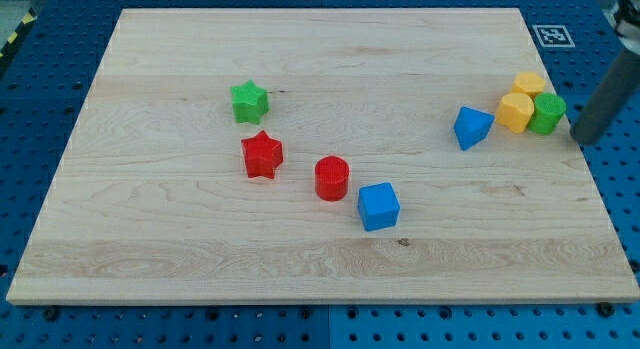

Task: Slide the blue cube towards the center right

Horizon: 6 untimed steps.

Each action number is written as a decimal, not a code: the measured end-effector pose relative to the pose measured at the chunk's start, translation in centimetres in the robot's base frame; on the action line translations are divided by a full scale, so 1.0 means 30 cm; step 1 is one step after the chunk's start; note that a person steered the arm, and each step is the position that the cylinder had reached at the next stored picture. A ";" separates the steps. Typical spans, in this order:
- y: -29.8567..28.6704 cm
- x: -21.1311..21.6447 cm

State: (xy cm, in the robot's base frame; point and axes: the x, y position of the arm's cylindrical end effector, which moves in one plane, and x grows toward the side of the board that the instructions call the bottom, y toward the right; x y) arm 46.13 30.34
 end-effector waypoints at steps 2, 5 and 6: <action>-0.201 0.330; -0.875 0.394; -1.000 0.395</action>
State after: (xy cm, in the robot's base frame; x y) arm 57.97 0.35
